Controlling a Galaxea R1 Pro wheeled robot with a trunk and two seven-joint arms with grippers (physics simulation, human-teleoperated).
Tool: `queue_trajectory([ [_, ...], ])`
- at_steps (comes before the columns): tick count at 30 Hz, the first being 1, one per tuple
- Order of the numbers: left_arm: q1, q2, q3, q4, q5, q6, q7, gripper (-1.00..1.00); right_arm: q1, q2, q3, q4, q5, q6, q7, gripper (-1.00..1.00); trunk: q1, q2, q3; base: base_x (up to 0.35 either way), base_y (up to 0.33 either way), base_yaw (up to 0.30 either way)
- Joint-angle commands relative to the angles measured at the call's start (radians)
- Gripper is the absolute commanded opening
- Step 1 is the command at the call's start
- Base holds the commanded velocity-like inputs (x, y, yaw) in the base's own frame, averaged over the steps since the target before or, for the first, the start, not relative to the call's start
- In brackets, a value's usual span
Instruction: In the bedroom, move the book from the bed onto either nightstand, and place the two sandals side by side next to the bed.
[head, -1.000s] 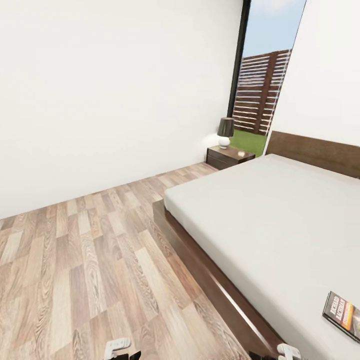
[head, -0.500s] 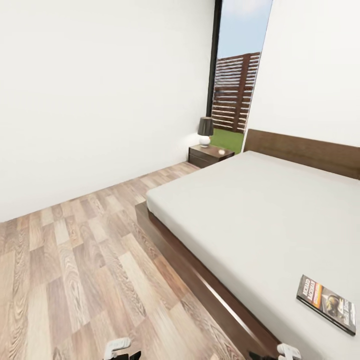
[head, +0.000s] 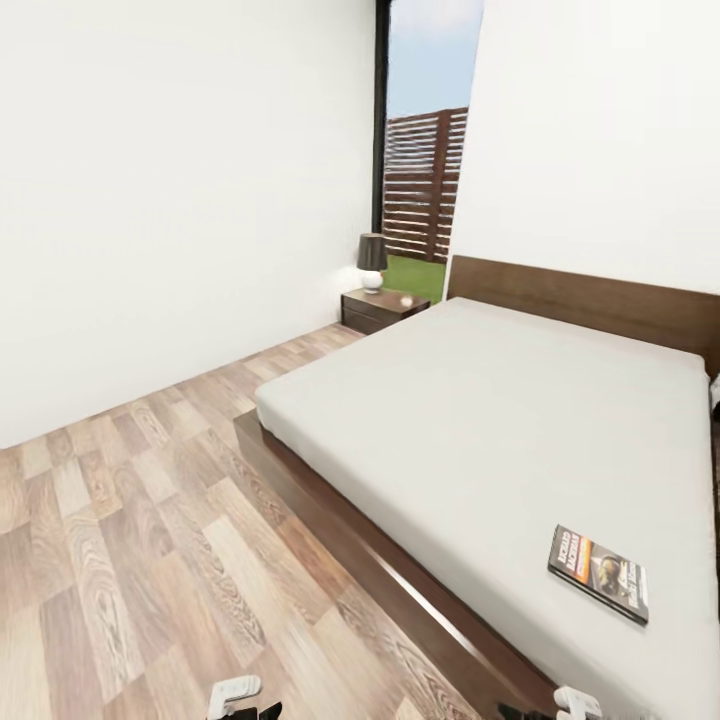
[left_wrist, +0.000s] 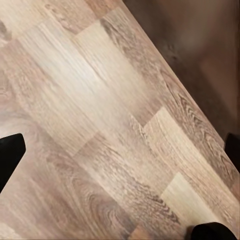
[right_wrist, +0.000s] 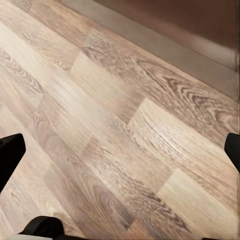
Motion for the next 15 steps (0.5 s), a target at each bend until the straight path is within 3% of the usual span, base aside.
queue_trajectory([
  [1, 0.000, 0.000, 0.008, 0.001, -0.011, -0.005, -0.002, 1.00, -0.001, 0.001, -0.008, -0.001, 0.005, 0.006, 0.005, 1.00, 0.000, 0.000, -0.001, 0.000, 0.000, -0.251],
  [15, 0.000, 0.000, 0.008, 0.001, -0.011, -0.005, -0.002, 1.00, -0.001, 0.001, -0.008, -0.001, 0.005, 0.006, 0.006, 1.00, 0.000, 0.000, -0.001, 0.000, 0.000, -0.251],
])
